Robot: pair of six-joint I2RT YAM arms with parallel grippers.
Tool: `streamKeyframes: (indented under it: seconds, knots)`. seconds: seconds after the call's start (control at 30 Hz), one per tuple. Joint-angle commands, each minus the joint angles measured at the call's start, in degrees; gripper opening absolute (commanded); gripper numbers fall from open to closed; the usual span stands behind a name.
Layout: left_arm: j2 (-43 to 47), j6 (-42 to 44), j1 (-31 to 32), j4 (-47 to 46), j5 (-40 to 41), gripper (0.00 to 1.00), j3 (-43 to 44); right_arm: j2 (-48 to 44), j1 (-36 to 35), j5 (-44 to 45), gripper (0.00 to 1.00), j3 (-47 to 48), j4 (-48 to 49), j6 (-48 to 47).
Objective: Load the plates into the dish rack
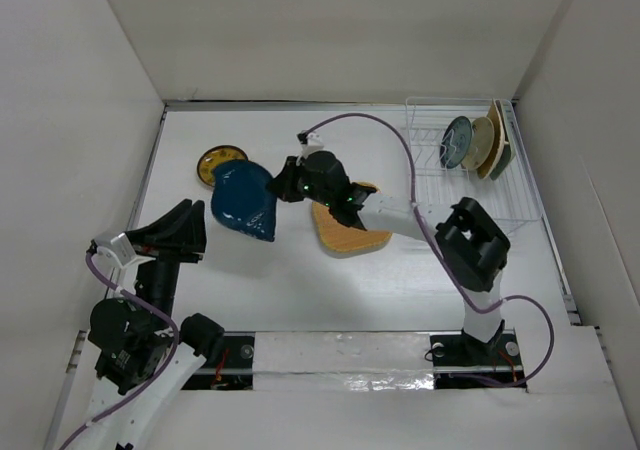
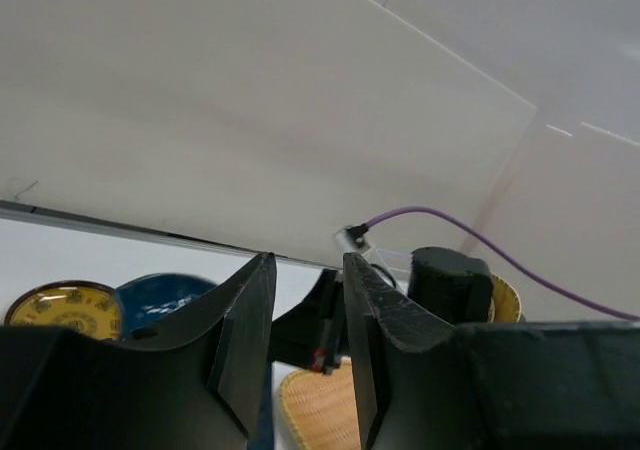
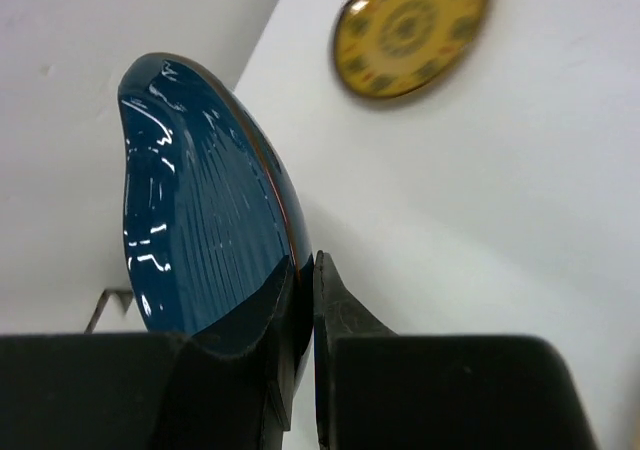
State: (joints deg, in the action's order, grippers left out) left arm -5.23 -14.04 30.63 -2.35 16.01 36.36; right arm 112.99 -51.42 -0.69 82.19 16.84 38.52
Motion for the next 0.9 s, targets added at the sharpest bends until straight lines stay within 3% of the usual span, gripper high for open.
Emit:
streamKeyframes:
  seconds: [0.0, 0.23, 0.47, 0.7, 0.87]
  knots:
    - [1.0, -0.5, -0.3, -3.0, -1.7, 0.31, 0.0, -12.4, 5.5, 6.4, 0.0, -4.5, 7.6, -2.3]
    - [2.6, -0.8, -0.3, -3.3, -3.4, 0.31, 0.2, -24.7, 20.4, 15.1, 0.0, -9.3, -1.2, -11.0]
    - [4.1, -1.4, -0.3, -3.5, -5.1, 0.32, 0.3, -28.8, 36.0, 20.5, 0.0, -4.6, -10.8, -18.8]
    - [5.1, -2.1, -0.3, -3.7, -6.7, 0.33, 0.4, -24.3, 41.0, 33.6, 0.0, 5.2, -20.4, -34.0]
    - [7.3, -2.4, -0.3, -3.8, -6.7, 0.33, 0.0, -20.4, 41.0, 42.9, 0.0, 9.4, -20.9, -43.2]
